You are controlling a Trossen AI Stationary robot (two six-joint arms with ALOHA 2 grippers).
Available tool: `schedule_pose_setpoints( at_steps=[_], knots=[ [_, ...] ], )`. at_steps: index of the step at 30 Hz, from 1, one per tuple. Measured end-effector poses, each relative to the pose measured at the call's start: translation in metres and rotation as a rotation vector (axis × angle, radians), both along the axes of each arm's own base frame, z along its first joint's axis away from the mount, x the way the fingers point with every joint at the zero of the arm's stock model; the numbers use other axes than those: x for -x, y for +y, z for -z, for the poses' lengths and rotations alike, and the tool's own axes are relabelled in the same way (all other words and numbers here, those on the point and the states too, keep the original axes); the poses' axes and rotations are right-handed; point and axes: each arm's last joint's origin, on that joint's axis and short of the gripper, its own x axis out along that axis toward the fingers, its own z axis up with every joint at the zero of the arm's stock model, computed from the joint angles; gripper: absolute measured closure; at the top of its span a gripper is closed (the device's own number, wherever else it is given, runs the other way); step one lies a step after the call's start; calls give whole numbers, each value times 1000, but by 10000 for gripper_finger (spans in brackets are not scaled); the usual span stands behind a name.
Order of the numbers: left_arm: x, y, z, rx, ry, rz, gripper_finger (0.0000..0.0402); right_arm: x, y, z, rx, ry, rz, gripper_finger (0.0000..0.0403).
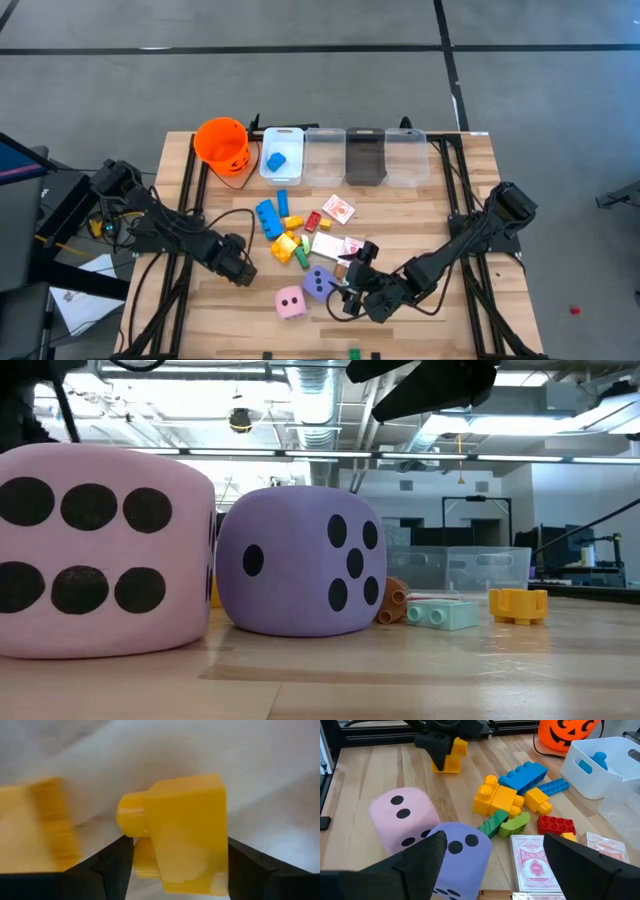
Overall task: Pick & Place Toys
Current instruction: Put the big yellow game piece into the white bin
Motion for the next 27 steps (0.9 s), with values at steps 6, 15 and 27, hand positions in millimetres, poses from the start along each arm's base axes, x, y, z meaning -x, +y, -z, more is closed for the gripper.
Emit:
schedule_pose_setpoints(
  at_steps=[6, 15, 27],
  knots=[
    [-7, -5, -3, 49, -90, 85, 164, 0, 0, 0, 0, -1, 1, 72],
    [-3, 1, -35, 51, -321, 144, 236, 0, -1, 0, 2, -1, 2, 72],
    [19, 23, -88, -52, -691, 133, 392, -2, -3, 0, 3, -2, 10, 72]
  ],
)
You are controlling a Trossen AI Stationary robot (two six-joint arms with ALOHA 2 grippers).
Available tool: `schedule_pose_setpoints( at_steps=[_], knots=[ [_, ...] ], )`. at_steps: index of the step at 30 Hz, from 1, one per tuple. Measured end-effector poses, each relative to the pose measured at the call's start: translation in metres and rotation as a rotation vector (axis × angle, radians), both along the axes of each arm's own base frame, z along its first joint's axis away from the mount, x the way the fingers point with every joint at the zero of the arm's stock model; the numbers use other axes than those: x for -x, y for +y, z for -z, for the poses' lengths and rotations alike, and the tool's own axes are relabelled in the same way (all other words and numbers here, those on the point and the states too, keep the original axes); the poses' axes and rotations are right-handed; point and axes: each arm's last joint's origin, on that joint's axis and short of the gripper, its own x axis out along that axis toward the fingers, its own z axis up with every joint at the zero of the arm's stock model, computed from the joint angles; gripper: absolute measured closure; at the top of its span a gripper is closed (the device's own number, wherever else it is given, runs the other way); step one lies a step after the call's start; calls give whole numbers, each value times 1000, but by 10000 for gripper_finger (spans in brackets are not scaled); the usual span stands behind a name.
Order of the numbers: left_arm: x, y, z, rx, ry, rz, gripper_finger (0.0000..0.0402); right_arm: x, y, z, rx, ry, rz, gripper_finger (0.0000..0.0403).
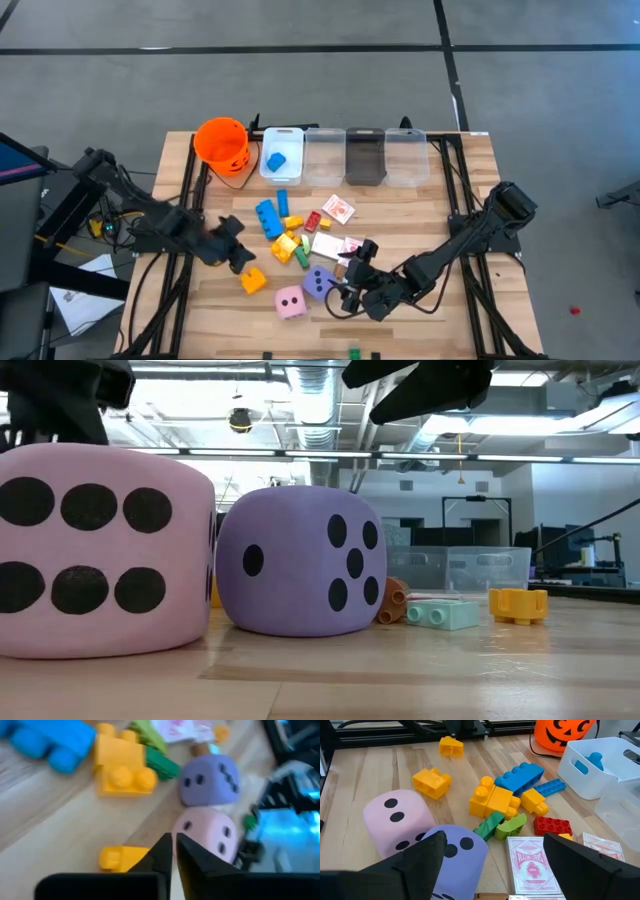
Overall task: Pick & Place Toys
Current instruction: Put the big yellow game piece into the white bin
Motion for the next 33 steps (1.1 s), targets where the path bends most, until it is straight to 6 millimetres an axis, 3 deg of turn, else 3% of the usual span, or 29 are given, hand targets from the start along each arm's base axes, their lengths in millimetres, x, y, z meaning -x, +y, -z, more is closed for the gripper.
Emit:
schedule_pose_setpoints(
  at_steps=[4, 9, 23, 28, 33],
  knots=[
    [-1, -1, -4, -34, -48, 57, 393, 0, 0, 0, 0, 0, 0, 72],
    [-12, -8, -3, -98, -130, 143, 357, 0, 0, 0, 0, 0, 0, 72],
    [-54, -43, 16, -89, -290, 376, 164, 0, 0, 0, 0, -1, 1, 72],
    [-64, -56, 5, -122, -518, 548, 112, -3, -5, 0, 7, 2, 13, 72],
    [-64, -61, -15, -258, -756, 582, 89, -9, -14, -1, 11, -1, 35, 72]
  ],
)
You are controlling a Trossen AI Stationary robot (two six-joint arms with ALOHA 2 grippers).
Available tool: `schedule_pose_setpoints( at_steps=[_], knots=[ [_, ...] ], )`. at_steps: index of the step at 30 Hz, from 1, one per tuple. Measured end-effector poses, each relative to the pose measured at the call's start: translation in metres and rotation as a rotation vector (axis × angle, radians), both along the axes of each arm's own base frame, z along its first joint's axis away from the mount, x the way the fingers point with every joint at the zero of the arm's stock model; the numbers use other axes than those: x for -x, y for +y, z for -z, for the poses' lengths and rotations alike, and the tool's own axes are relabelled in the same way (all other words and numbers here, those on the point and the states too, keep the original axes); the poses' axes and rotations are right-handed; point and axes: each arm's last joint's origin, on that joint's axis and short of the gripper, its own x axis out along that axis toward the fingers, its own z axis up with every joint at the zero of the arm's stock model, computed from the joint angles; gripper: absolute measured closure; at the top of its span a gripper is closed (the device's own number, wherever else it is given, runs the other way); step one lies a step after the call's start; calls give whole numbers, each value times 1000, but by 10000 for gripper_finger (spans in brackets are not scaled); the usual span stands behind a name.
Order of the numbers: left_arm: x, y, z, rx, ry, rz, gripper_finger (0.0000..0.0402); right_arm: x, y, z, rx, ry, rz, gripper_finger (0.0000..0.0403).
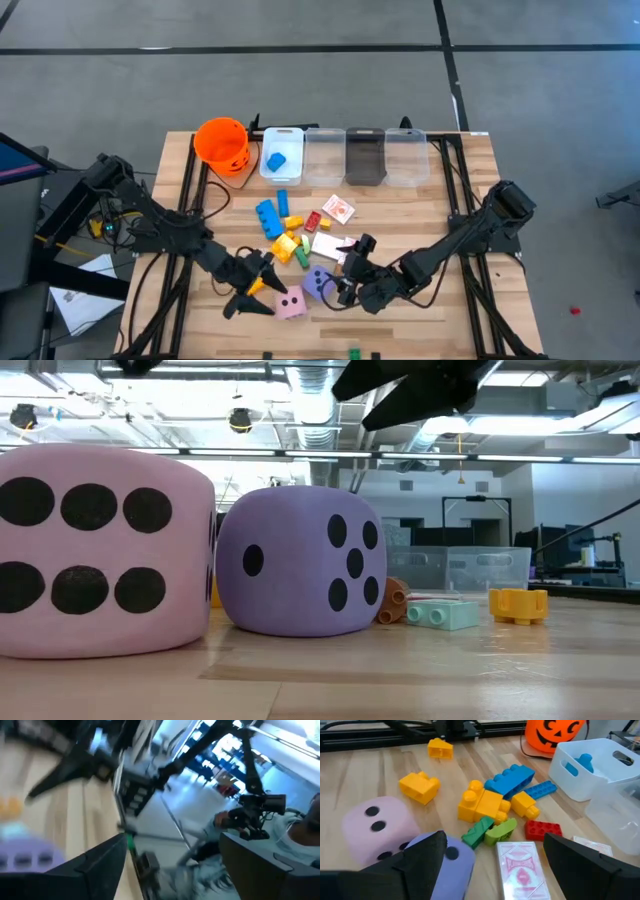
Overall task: Pick & Place Toys
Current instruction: Put the big yellow game piece into the white bin
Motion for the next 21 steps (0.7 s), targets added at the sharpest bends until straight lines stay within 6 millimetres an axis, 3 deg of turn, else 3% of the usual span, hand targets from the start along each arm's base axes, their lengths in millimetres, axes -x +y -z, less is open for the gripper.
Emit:
schedule_pose_setpoints(
  at_steps=[3, 10, 21],
  knots=[
    [5, -1, -2, -76, -31, -55, 84, -3, -5, 0, -4, -5, 16, 72],
    [28, 0, 13, -258, 145, -321, 88, -6, -9, -1, -9, -12, 28, 72],
    [61, -26, 41, -211, 345, -370, 88, -7, -10, -1, -9, -11, 32, 72]
  ],
)
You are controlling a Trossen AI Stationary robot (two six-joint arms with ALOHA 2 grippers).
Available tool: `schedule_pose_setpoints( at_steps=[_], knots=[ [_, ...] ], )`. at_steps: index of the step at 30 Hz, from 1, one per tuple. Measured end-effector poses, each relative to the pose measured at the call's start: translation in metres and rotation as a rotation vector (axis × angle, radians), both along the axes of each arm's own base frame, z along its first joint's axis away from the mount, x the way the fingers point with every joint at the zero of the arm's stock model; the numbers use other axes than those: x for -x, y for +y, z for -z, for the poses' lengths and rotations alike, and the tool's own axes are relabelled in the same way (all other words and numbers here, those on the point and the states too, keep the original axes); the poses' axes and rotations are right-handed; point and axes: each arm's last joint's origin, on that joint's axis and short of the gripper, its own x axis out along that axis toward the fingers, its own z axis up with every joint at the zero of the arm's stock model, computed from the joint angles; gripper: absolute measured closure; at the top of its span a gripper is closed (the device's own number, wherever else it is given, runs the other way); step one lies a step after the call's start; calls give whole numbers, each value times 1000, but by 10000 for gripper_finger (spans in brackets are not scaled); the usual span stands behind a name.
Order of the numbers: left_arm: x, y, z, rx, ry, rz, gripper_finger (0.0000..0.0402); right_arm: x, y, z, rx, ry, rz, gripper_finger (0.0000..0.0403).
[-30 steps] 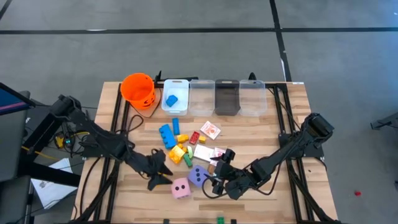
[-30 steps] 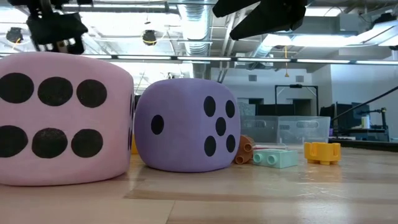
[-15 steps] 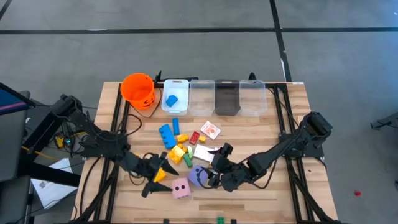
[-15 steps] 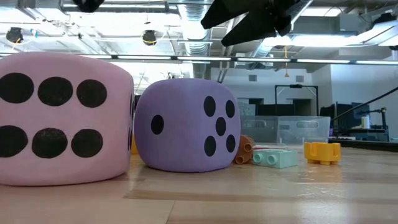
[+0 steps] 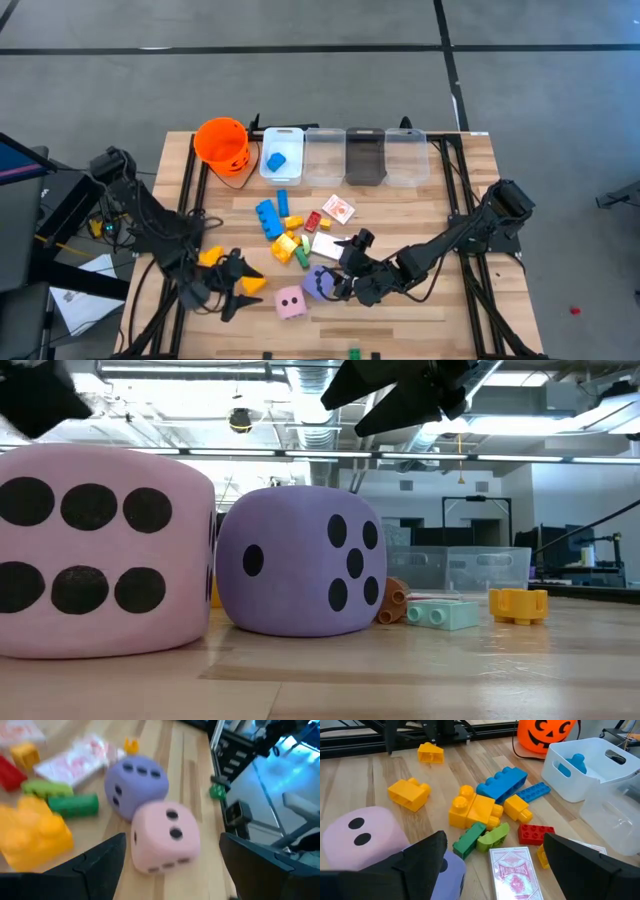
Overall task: Pick & Place Toys
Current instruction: Put the big yellow game piece into the white bin
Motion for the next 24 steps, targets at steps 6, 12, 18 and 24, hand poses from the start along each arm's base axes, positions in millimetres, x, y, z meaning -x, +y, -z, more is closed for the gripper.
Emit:
schedule_pose_setpoints(
  at_steps=[6, 12, 18, 24],
  knots=[
    [3, -10, 25, -25, 94, -20, 88, 0, 0, 0, 0, 0, 0, 72],
    [1, -13, 48, -39, 214, -51, 88, 0, 0, 0, 0, 0, 0, 72],
    [2, -7, 63, -33, 343, -112, 88, 0, 0, 0, 0, 1, 0, 72],
    [0, -4, 64, -37, 352, -134, 88, 0, 0, 0, 1, 2, 0, 72]
  ],
)
